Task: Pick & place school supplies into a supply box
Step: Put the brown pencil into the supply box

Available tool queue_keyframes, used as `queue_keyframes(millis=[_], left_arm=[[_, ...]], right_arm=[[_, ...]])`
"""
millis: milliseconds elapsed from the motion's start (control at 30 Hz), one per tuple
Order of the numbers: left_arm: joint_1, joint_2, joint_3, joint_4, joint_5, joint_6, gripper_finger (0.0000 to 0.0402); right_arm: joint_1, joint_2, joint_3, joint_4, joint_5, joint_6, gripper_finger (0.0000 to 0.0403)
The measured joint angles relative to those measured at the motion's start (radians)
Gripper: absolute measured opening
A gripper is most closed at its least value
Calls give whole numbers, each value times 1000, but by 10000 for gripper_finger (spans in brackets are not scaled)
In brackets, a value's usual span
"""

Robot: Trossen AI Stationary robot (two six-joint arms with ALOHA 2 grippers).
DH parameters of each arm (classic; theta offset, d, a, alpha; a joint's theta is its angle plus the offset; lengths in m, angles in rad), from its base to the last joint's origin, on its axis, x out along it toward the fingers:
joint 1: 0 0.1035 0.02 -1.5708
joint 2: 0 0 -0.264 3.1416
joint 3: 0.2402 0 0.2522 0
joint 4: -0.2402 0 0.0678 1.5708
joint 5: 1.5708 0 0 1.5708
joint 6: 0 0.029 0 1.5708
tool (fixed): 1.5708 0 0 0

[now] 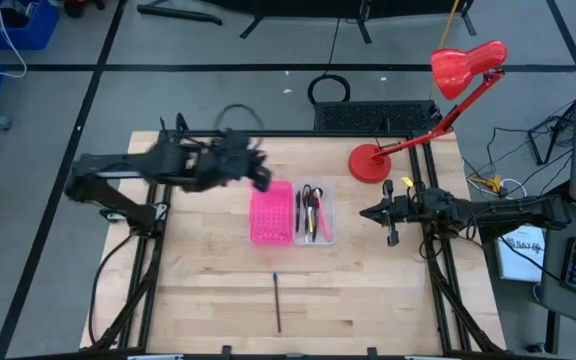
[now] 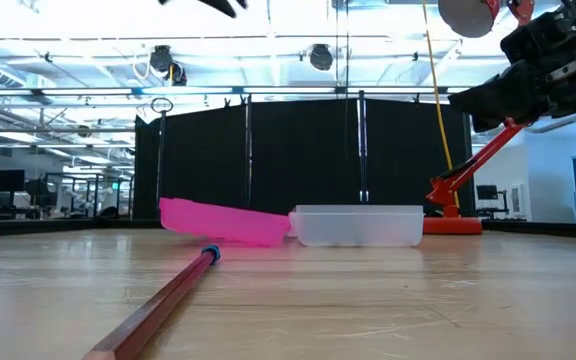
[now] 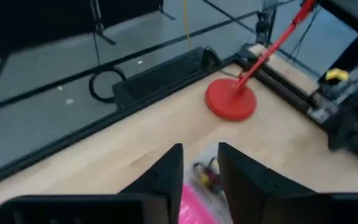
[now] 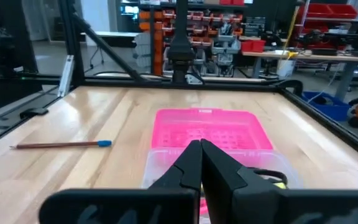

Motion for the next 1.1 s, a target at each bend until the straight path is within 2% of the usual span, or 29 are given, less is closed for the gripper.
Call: queue_keyframes(millis=[100, 267, 333, 500, 667, 733, 900, 1100], left_arm=[[-61, -92, -97, 0, -35, 31, 73], [-142, -249, -348, 54, -71, 97, 8], [-143, -330, -425, 121, -32, 187, 10], [-151, -524, -597, 296, 88, 571, 4], [-154, -682, -774, 354, 173, 684, 4], [-154, -765, -847, 420, 243, 742, 4], [-123, -989, -1032, 662, 603, 867, 3], [-77, -1140, -1166, 702, 718, 804, 3]], right_arm=[[0, 0, 0, 0, 51, 0, 0], [0, 6, 0, -24, 106, 2, 0], [0, 7, 0, -33, 103, 11, 0], [0, 7, 0, -13, 90, 12, 0], [0, 7, 0, -12, 89, 4, 0], [0, 7, 0, -10, 88, 23, 0], [0, 7, 0, 27, 87, 61, 0], [0, 7, 0, 56, 89, 40, 0]])
